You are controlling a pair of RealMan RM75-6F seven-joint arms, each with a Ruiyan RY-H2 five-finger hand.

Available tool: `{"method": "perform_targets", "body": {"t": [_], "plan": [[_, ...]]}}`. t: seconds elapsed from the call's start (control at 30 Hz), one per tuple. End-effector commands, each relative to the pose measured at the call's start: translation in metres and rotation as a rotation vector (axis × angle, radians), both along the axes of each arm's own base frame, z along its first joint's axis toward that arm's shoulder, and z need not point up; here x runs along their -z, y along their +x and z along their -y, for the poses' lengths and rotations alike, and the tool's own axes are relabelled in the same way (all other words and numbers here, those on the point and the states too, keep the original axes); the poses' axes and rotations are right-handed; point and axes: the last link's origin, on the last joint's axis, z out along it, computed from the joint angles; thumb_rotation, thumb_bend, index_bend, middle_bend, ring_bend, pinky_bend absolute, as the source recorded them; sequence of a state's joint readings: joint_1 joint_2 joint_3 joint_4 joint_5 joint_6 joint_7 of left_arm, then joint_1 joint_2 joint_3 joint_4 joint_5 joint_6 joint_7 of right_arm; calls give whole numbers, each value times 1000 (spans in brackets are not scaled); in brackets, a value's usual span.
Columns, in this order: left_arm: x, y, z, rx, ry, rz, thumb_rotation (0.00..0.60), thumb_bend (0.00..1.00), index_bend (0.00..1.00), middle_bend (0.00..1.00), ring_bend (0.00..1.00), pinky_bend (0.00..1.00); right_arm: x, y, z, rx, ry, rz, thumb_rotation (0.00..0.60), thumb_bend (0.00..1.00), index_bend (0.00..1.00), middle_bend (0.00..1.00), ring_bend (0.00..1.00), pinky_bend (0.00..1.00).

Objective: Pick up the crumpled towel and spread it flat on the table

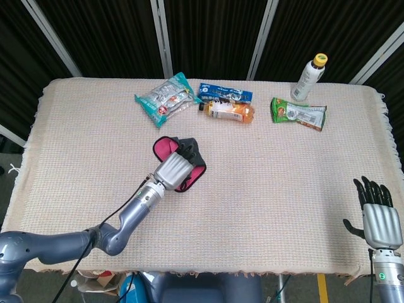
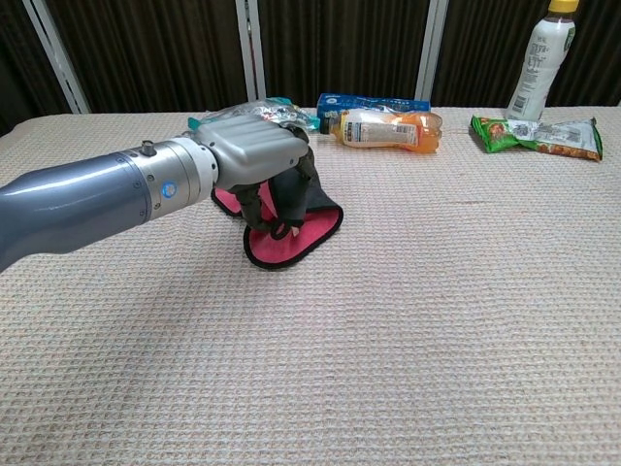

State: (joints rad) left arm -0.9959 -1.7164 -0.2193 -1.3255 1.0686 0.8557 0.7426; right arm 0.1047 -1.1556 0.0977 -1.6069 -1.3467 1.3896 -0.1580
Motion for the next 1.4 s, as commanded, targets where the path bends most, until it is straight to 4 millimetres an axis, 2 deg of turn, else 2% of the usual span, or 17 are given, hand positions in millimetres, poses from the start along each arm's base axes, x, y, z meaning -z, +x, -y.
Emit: {"method": "perform_targets", "body": {"t": [0.03, 0.2, 0.4, 0.63, 0.87, 0.97, 1.1, 1.4], "plan": [[0, -1, -1, -6, 2, 0, 600, 298, 504, 219, 68, 137, 1, 0, 0, 1, 1, -2, 600, 217, 0, 0, 0, 36], [1, -1, -2, -2, 3, 1, 600, 413, 572, 235, 69, 137, 2, -1, 1, 5, 2, -5, 600, 217, 0, 0, 0, 36], [4, 2, -1, 9, -7, 19, 600, 498, 625, 251, 80, 137, 3, -1, 0, 5, 7, -7, 600, 217, 0, 0, 0, 36], [-2, 10, -2, 33, 8, 48, 600, 524, 642, 255, 80, 137, 3, 0, 0, 4, 11, -2, 600, 216, 0, 0, 0, 36], [-19, 22, -11, 44, 47, 86, 600, 525, 645, 260, 80, 137, 6, 0, 0, 6, 23, 6, 600, 216, 0, 0, 0, 36], [-31, 38, -17, 48, 63, 127, 600, 526, 640, 260, 80, 137, 7, 0, 1, 7, 24, 14, 600, 217, 0, 0, 0, 36], [-49, 68, -30, 50, 81, 186, 600, 525, 636, 259, 80, 137, 7, 0, 5, 14, 25, 26, 600, 217, 0, 0, 0, 36], [-90, 154, -69, -22, 147, 339, 600, 526, 641, 277, 80, 137, 5, -4, 11, 41, 22, 63, 600, 216, 0, 0, 0, 36]]}}
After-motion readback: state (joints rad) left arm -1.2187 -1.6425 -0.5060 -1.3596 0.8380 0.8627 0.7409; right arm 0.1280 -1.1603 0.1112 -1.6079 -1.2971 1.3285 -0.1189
